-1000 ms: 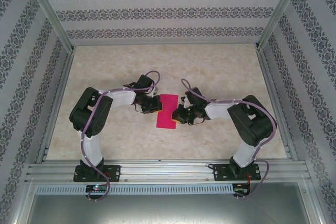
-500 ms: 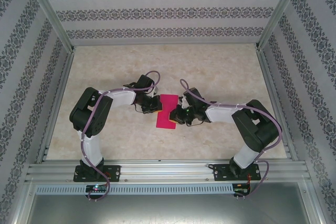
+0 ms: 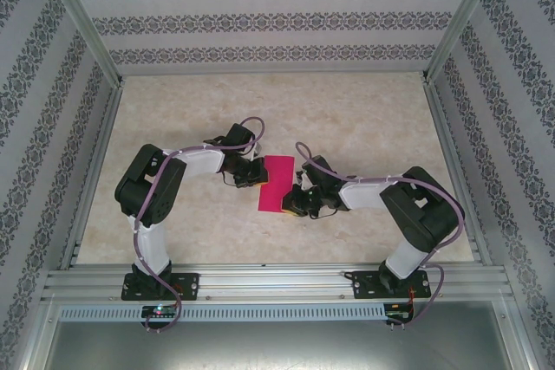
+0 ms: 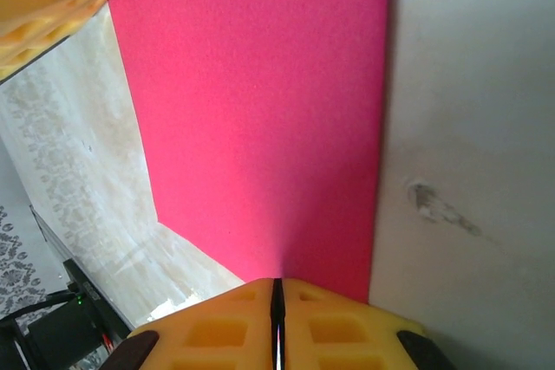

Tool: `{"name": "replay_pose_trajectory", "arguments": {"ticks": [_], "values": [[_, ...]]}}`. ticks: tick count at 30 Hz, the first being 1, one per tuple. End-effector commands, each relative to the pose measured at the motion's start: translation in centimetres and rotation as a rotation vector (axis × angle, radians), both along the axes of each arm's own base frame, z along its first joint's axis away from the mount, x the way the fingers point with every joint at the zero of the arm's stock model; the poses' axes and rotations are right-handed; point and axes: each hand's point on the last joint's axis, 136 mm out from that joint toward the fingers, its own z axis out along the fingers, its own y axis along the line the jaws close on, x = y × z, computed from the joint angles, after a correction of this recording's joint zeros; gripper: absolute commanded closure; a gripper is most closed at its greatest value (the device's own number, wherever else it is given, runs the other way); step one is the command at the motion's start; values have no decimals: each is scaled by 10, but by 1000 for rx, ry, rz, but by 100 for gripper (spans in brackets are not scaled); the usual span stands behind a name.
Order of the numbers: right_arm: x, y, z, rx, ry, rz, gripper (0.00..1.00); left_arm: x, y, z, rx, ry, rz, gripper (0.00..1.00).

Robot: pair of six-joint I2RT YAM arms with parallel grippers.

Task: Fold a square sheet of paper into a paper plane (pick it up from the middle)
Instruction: Fold the square sheet of paper in half at the center of the table.

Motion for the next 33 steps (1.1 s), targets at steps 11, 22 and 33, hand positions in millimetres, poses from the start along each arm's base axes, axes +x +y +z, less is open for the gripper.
{"name": "replay_pose_trajectory", "arguments": {"ticks": [11, 22, 33], "values": [[132, -17, 59, 55, -175, -139, 88, -32, 19, -36, 122, 121, -15, 100], [170, -17, 20, 52, -91, -150, 87, -32, 20, -34, 125, 120, -15, 100], [165, -20, -2, 31, -37, -134, 86, -32, 16, -28, 99, 111, -26, 100]]}}
